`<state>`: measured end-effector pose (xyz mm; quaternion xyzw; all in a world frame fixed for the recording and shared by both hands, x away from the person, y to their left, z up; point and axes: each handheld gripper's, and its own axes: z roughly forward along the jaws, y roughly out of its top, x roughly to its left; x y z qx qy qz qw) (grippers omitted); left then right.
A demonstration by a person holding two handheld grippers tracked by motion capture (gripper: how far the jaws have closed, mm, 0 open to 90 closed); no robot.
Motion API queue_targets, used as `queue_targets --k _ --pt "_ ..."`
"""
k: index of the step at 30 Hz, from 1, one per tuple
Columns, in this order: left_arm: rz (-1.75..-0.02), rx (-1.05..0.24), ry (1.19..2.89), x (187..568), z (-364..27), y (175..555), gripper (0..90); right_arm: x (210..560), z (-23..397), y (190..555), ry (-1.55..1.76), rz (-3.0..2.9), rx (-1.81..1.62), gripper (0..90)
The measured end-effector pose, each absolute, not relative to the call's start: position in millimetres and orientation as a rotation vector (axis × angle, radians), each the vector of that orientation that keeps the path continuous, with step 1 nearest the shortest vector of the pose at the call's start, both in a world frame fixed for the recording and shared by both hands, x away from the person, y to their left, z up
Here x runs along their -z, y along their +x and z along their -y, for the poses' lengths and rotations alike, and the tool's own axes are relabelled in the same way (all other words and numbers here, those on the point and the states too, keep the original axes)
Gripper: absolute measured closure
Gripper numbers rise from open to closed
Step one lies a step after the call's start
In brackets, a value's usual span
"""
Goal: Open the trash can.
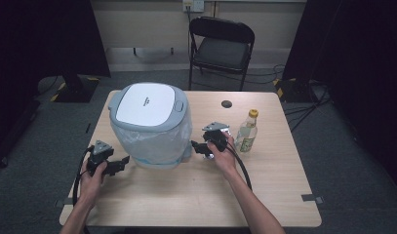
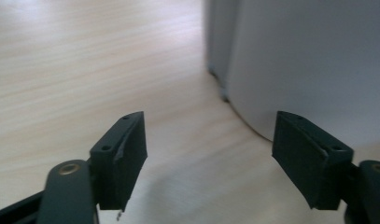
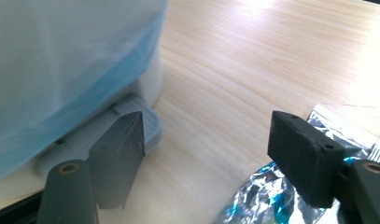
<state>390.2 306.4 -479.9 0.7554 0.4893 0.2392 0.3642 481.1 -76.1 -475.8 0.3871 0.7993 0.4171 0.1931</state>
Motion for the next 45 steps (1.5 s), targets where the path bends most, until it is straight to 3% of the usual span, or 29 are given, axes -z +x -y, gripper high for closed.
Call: queue_targets --k 14,23,30,42,45 --pt "-1.306 -0.595 1.951 485.0 -296.5 385.8 25.8 485.8 62.1 509.6 1.093 -2.233 -1.116 27.9" --pt "-1.338 -0.628 1.932 486.4 -297.1 389.5 26.2 488.6 57.5 505.3 1.051 -2.326 -1.124 52.0" --pt "-1.378 -0.674 1.903 488.1 -301.1 399.9 39.4 488.1 49.9 488.1 0.983 -2.381 -1.147 51.4" --pt "-1.415 -0.674 1.856 490.9 -305.8 415.6 52.1 490.8 45.5 441.9 0.935 -2.400 -1.218 51.5" --pt "-1.407 -0.651 1.869 492.6 -305.4 416.8 52.4 492.7 42.7 428.9 0.914 -2.431 -1.259 47.9"
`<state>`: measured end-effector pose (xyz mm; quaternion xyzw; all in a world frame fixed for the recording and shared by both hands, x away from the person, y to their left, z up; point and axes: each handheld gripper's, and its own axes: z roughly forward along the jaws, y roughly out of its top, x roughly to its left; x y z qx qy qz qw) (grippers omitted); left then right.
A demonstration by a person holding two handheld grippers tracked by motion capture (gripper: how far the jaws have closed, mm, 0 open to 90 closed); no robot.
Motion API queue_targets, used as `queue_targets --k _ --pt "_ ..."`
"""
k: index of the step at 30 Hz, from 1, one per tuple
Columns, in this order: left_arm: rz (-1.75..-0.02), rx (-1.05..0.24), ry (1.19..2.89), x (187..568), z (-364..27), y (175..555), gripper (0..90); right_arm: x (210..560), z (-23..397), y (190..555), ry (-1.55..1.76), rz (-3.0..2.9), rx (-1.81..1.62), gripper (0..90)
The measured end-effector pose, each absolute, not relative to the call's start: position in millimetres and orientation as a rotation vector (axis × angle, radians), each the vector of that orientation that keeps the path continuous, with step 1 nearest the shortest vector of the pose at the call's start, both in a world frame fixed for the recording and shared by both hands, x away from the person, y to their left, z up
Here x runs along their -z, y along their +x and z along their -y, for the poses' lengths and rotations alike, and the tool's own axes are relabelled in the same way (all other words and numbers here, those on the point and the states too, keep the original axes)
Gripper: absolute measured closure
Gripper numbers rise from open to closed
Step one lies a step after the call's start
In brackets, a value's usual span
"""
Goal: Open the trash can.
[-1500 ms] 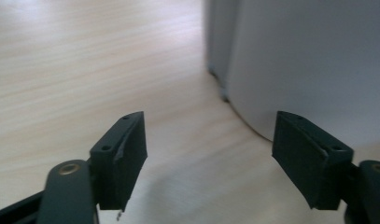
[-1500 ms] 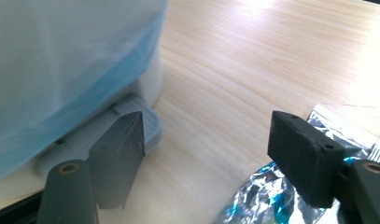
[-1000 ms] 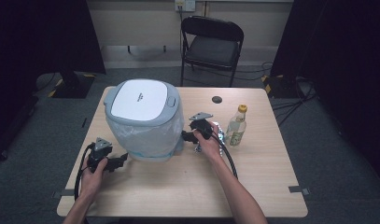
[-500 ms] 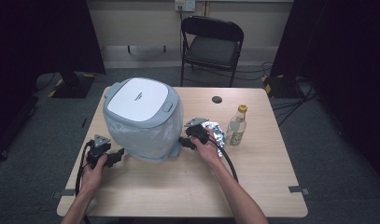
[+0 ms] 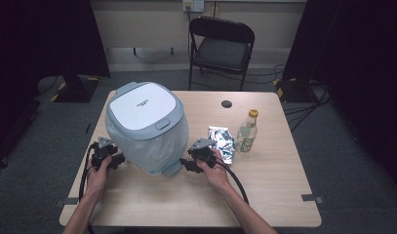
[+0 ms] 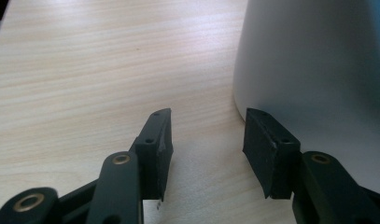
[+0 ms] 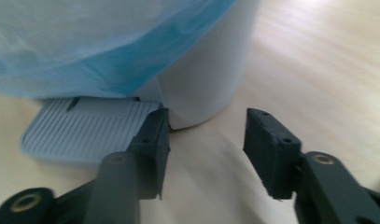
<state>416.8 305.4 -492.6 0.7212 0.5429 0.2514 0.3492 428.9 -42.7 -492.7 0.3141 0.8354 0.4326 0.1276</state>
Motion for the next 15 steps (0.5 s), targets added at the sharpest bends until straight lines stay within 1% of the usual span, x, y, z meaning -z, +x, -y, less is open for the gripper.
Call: queue_targets --k 1,3,4,6,7,11,12,15 --pt "-1.398 -0.646 1.881 492.9 -304.0 416.7 52.2 493.3 40.7 424.3 0.899 -2.446 -1.272 47.6" --pt "-1.376 -0.635 1.893 494.1 -301.1 416.5 50.6 493.7 35.8 415.6 0.867 -2.462 -1.279 43.8" --pt "-1.366 -0.631 1.904 494.2 -300.3 416.6 48.0 493.4 33.5 411.8 0.849 -2.477 -1.282 41.9" --pt "-1.357 -0.608 1.906 494.5 -300.0 416.6 40.1 491.6 32.0 407.3 0.818 -2.491 -1.268 30.5" --pt "-1.356 -0.601 1.904 494.5 -300.4 416.5 37.0 489.8 33.2 406.9 0.817 -2.501 -1.265 29.1" --pt "-1.359 -0.600 1.899 494.8 -301.6 418.1 35.2 479.2 45.7 411.1 0.869 -2.457 -1.224 29.1" --pt "-1.360 -0.603 1.893 494.9 -301.8 418.6 35.2 476.9 50.0 413.8 0.881 -2.438 -1.221 30.5" --pt "-1.360 -0.603 1.887 494.3 -302.4 419.8 35.2 470.6 61.9 423.3 0.947 -2.354 -1.227 29.2"
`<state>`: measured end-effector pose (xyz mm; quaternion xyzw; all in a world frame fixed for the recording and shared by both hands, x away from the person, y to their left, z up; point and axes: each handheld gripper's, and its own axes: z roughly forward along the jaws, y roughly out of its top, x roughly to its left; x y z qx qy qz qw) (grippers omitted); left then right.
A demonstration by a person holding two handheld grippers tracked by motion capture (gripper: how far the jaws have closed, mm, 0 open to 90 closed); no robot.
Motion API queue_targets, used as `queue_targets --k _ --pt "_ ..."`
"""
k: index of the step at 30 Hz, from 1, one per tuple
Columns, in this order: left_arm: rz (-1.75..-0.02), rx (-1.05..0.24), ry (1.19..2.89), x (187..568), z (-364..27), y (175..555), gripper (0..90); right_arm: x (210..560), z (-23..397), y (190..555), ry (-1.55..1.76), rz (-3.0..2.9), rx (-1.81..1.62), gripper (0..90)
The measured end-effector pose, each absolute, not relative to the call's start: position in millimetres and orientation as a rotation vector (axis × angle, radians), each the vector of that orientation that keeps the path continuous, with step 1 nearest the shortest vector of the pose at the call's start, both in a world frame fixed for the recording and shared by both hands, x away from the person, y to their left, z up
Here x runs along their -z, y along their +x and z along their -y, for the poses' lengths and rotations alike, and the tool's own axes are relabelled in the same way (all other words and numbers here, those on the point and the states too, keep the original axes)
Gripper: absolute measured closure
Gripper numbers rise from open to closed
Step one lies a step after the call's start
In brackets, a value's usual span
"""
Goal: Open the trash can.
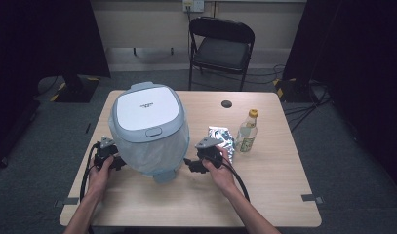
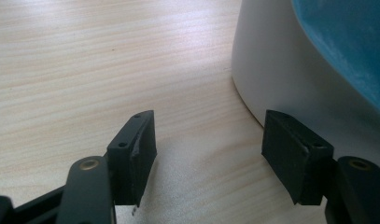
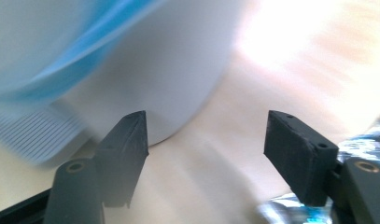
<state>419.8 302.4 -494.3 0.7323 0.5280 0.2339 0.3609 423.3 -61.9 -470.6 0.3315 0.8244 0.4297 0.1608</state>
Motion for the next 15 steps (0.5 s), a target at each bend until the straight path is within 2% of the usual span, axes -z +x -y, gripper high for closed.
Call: queue_targets --k 4,10,14,15 --pt "-1.368 -0.600 1.887 491.6 -300.7 416.9 37.3 461.6 65.7 443.3 0.998 -2.252 -1.234 27.2" --pt "-1.361 -0.607 1.852 484.0 -302.3 413.6 35.1 460.4 57.1 477.1 1.083 -2.184 -1.283 26.9" --pt "-1.354 -0.621 1.839 483.0 -301.2 416.6 39.9 464.6 48.6 485.8 1.132 -2.183 -1.322 26.9" --pt "-1.345 -0.626 1.841 483.2 -300.9 417.6 41.9 465.1 46.7 486.5 1.130 -2.179 -1.331 30.2"
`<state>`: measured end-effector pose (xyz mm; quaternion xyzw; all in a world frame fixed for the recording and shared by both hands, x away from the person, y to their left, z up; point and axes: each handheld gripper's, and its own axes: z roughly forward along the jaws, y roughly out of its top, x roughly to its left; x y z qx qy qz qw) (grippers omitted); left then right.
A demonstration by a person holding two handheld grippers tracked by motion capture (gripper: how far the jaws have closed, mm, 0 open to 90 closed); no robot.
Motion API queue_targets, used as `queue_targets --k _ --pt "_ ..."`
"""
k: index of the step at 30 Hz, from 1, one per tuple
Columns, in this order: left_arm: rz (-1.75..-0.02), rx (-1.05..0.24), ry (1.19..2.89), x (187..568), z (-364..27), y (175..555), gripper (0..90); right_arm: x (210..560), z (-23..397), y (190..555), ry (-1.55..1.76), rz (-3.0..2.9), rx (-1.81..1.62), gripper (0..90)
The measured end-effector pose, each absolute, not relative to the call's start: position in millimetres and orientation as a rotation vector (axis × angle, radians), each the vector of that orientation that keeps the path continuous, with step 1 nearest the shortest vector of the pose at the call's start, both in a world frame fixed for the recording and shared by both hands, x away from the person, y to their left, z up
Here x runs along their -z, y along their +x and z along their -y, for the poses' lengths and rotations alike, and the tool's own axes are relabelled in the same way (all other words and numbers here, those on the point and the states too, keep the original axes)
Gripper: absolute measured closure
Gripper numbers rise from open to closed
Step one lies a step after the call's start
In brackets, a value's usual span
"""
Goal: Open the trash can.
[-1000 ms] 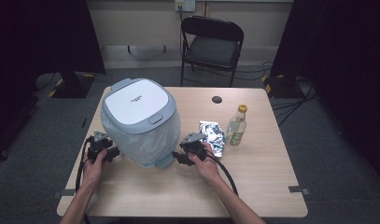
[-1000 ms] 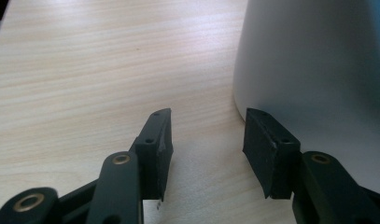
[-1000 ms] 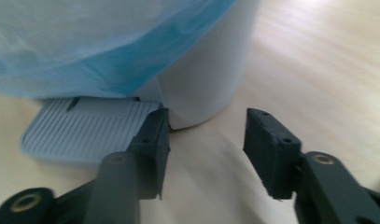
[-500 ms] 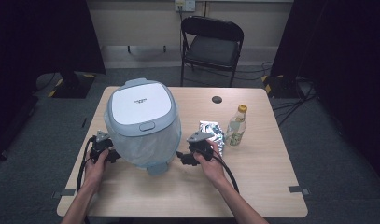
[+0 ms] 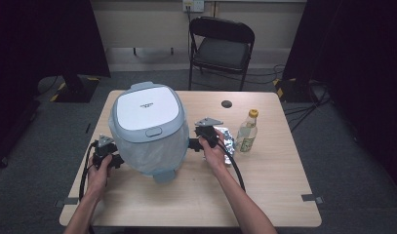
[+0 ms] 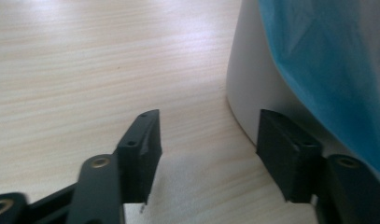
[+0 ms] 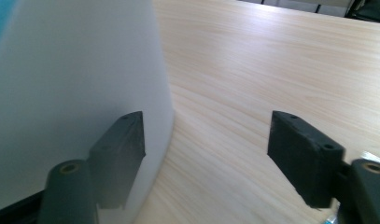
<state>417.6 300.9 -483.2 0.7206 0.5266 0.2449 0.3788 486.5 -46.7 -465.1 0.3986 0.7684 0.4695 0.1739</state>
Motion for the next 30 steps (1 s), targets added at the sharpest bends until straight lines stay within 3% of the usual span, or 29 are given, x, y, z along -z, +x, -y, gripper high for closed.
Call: queue_targets --k 9,16,30 --pt "-1.302 -0.641 1.860 482.0 -293.3 426.4 54.2 463.1 42.8 473.1 1.136 -2.193 -1.366 62.1" --pt "-1.252 -0.634 1.878 482.9 -284.8 428.7 64.9 463.7 52.9 450.4 1.139 -2.189 -1.376 63.6" --pt "-1.188 -0.587 1.920 481.0 -278.5 420.5 67.9 460.4 64.2 426.6 1.060 -2.241 -1.328 62.8"
